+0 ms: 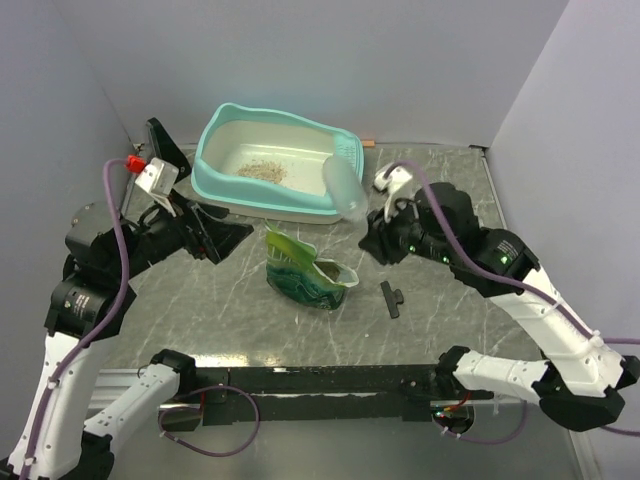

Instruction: Fill the litter box with clean litter

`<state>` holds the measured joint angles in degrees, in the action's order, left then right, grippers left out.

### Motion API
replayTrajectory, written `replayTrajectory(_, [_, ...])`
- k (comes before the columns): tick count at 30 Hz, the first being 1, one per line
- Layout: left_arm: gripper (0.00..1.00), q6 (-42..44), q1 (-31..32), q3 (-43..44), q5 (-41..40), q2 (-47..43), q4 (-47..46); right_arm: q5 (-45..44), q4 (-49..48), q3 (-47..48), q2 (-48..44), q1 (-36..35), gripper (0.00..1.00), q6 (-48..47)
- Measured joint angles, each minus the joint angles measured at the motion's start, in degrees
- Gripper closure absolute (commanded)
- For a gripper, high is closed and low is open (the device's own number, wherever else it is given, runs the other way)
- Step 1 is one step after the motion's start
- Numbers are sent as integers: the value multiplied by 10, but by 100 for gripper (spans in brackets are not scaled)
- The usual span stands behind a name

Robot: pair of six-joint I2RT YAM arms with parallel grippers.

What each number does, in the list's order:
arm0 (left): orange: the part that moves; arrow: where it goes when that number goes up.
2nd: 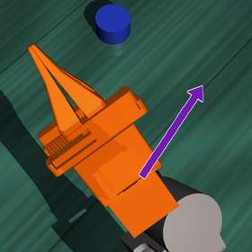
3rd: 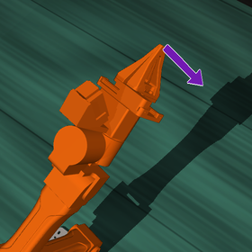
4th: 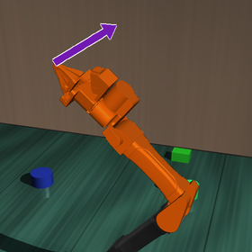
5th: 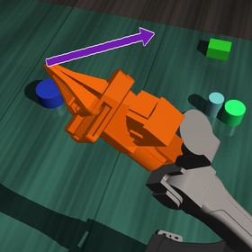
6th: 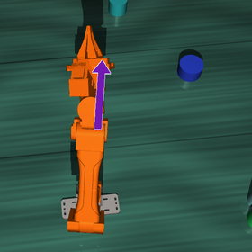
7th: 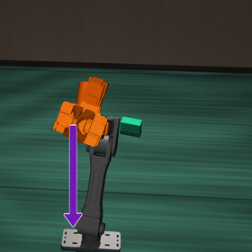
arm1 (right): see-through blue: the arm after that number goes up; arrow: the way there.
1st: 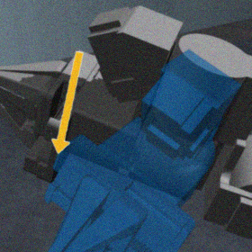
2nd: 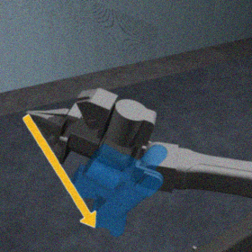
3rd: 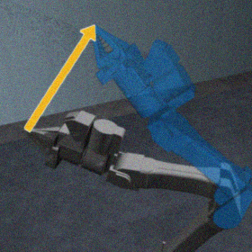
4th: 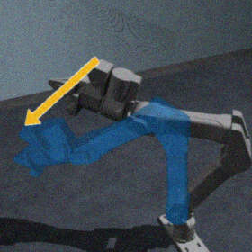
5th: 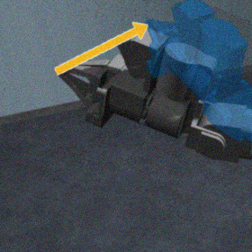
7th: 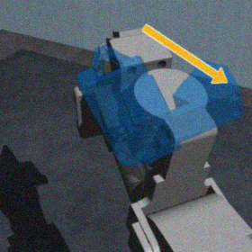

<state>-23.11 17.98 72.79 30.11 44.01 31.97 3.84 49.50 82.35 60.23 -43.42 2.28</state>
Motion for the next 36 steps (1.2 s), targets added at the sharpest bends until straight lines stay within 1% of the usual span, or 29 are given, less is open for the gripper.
replayTrajectory(4, [16,-1,0,32,23,31,40,-15,86,36,24,-98,100,-33])
replayTrajectory(7, [16,-1,0,35,36,54,66,-26,127,45,43,-141,100,-47])
replayTrajectory(11, [16,-2,0,24,59,74,84,-40,167,53,58,-166,100,-60])
replayTrajectory(14, [16,-7,0,11,87,76,89,-51,188,77,74,-186,100,-67])
replayTrajectory(19, [16,-28,0,-9,141,76,84,-53,198,117,101,-213,100,-82])
replayTrajectory(25, [17,-38,0,-16,173,76,83,-56,206,148,136,-224,100,-95])
replayTrajectory(32, [24,-41,0,-30,191,75,82,-57,205,171,172,-246,100,-101])
replayTrajectory(35, [31,-37,0,-32,195,75,87,-58,207,176,180,-251,100,-103])
replayTrajectory(36, [38,-35,0,-31,196,76,88,-58,207,179,184,-254,100,-103])
